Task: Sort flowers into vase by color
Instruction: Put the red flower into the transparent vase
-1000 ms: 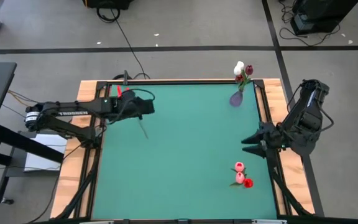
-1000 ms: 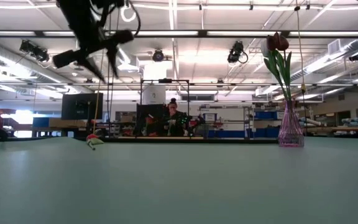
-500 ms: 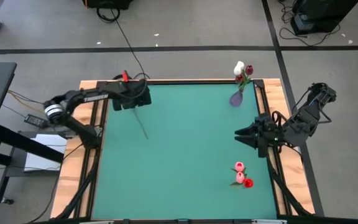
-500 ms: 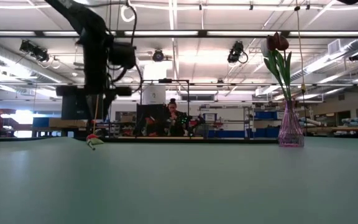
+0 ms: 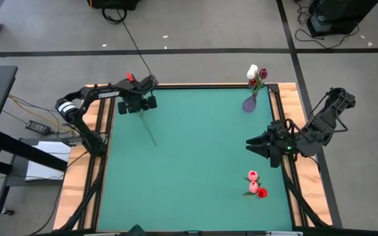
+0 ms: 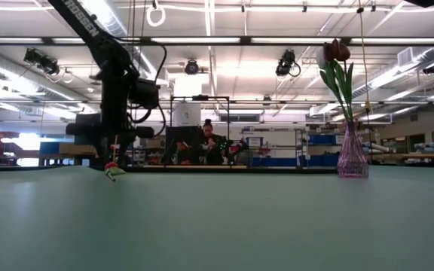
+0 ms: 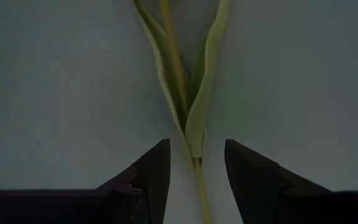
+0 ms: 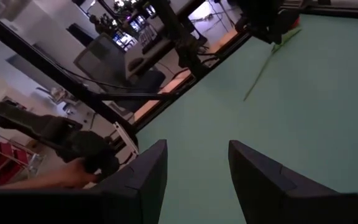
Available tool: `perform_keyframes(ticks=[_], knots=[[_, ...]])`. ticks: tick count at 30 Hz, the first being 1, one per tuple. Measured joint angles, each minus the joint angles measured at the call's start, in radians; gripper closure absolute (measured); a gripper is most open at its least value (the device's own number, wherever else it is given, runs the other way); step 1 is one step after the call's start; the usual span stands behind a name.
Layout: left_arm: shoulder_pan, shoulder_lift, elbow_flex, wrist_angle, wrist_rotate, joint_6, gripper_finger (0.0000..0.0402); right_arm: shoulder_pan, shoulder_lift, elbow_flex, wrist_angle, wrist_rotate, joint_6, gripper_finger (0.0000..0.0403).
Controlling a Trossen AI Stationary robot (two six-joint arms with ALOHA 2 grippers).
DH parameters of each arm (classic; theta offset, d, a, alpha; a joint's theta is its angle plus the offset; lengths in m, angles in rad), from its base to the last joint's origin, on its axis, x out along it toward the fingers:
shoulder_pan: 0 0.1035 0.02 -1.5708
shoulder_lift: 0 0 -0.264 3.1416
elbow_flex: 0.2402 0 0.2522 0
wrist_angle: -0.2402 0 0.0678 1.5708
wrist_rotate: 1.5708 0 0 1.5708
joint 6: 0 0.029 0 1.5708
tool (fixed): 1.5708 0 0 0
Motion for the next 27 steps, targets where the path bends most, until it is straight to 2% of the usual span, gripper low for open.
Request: perform_keyframes(ticks=[9,12,18,27], knots=[[0.004,0.021,-0.086,0.118,0.054,0.002,0.0257,0.0,0.001,0.0,-0.002,-0.001,0.0,0.0225],[0.004,0.021,-0.091,0.121,0.051,0.022,0.029,-0.001,0.001,0.0,-0.004,-0.015,-0.008,0.0225],[0.0,0.018,-0.092,0.14,0.053,0.05,0.0386,-0.021,0.001,0.0,-0.005,-0.019,-0.024,0.0238],[-0.037,-0.038,-0.096,0.179,0.085,0.119,0.0393,-0.059,0.001,0.0,-0.004,-0.031,-0.067,0.0245]])
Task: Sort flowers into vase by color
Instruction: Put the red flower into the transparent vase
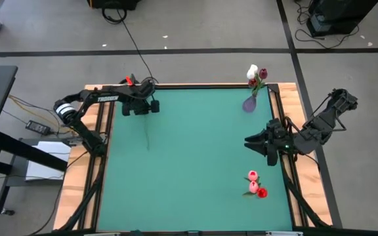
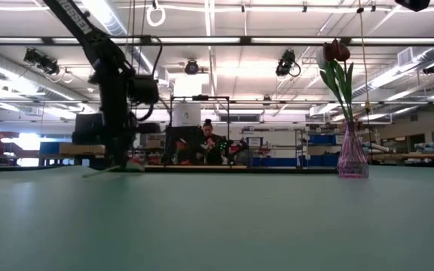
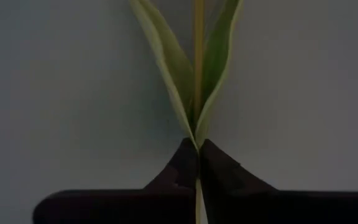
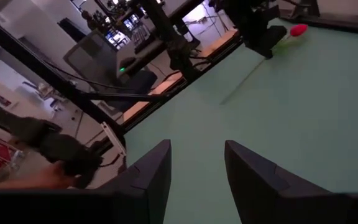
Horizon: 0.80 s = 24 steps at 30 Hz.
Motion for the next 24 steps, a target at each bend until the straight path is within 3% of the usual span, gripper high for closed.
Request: perform_keyframes(ticks=[6,11,13,20,24], knots=[[-0.068,-0.125,0.0,0.114,0.048,0.097,0.0393,-0.025,0.0,0.0,0.059,-0.077,-0.171,0.0245],[-0.168,-0.225,0.001,0.378,0.228,0.221,0.0394,-0.076,0.014,0.0,0.13,-0.069,-0.241,0.0245],[-0.227,-0.255,0.001,0.506,0.257,0.25,0.0394,-0.11,0.027,0.0,0.159,-0.056,-0.24,0.0245],[-0.443,-0.262,0.003,0.996,0.26,0.377,0.0394,-0.248,0.111,0.0,0.263,-0.108,-0.258,0.0245],[-0.547,-0.259,0.003,1.121,0.216,0.44,0.0394,-0.306,0.172,0.0,0.391,-0.199,-0.361,0.0244]])
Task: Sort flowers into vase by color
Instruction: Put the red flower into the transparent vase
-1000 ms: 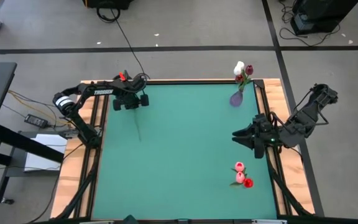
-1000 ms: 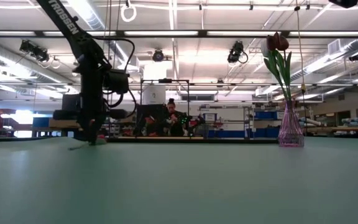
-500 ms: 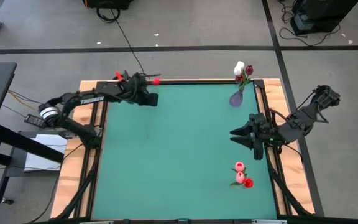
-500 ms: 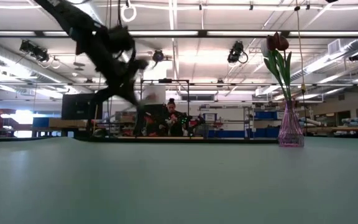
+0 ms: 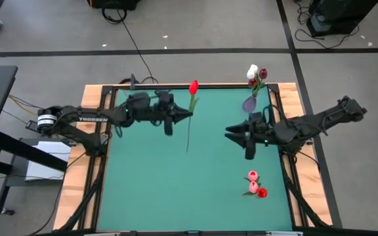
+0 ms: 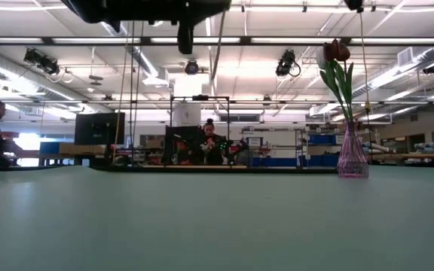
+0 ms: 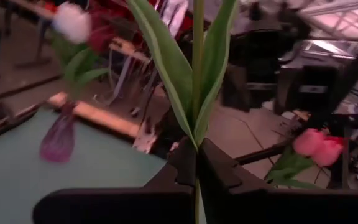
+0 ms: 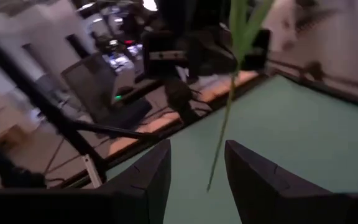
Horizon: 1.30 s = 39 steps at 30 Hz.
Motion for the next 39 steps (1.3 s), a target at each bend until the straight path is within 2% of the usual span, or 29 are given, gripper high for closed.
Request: perform_keyframes(ticks=[3,11,22,29,33,39], knots=[[-0.06,0.0,0.0,0.031,-0.032,0.036,0.0394,-0.035,0.048,0.0,0.117,-0.063,-0.09,0.0232],[-0.179,0.0,0.0,0.074,-0.082,0.109,0.0395,-0.112,0.143,0.0,0.257,-0.128,-0.116,0.0186],[-0.245,0.044,0.017,0.088,-0.132,0.145,0.0395,-0.166,0.27,0.0,0.507,-0.296,-0.244,0.0185],[-0.277,0.158,0.137,0.07,-0.116,0.208,0.0395,-0.188,0.317,0.0,0.535,-0.29,-0.212,0.0188],[-0.277,0.166,0.151,0.038,-0.117,0.233,0.0395,-0.189,0.315,0.0,0.533,-0.288,-0.191,0.0227],[-0.262,0.164,0.153,0.028,-0.117,0.245,0.0392,-0.189,0.302,0.0,0.532,-0.295,-0.206,0.0369]])
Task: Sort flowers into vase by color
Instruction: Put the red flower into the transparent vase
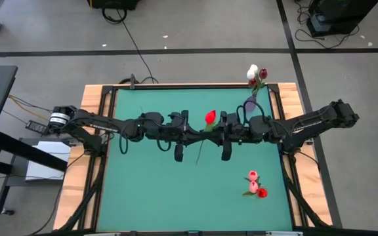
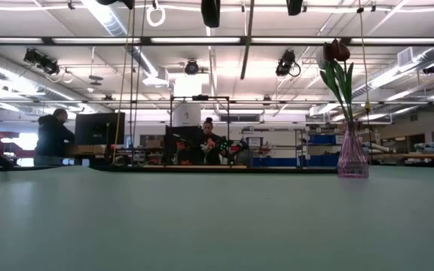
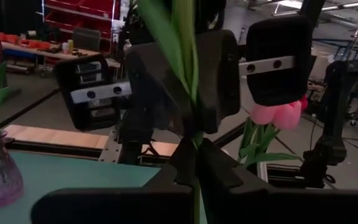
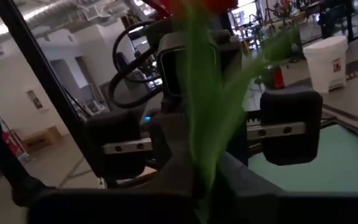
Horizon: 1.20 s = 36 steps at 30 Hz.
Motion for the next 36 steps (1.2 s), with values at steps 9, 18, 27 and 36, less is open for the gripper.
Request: perform_keyframes(ticks=[9,18,27,36], knots=[[0.04,-0.017,0.0,-0.037,0.001,-0.007,0.031,0.0,-0.044,0.0,-0.126,0.096,-0.038,0.0389],[0.094,-0.202,-0.001,-0.321,0.004,0.056,0.024,0.0,-0.195,0.0,-0.328,0.219,-0.104,0.039],[0.14,-0.466,-0.152,-0.378,0.0,0.079,0.0254,0.025,-0.32,0.0,-0.475,0.117,-0.329,0.0383],[0.108,-0.617,-0.29,-0.383,0.0,0.06,0.0256,0.083,-0.485,0.0,-0.618,-0.05,-0.257,0.0391]])
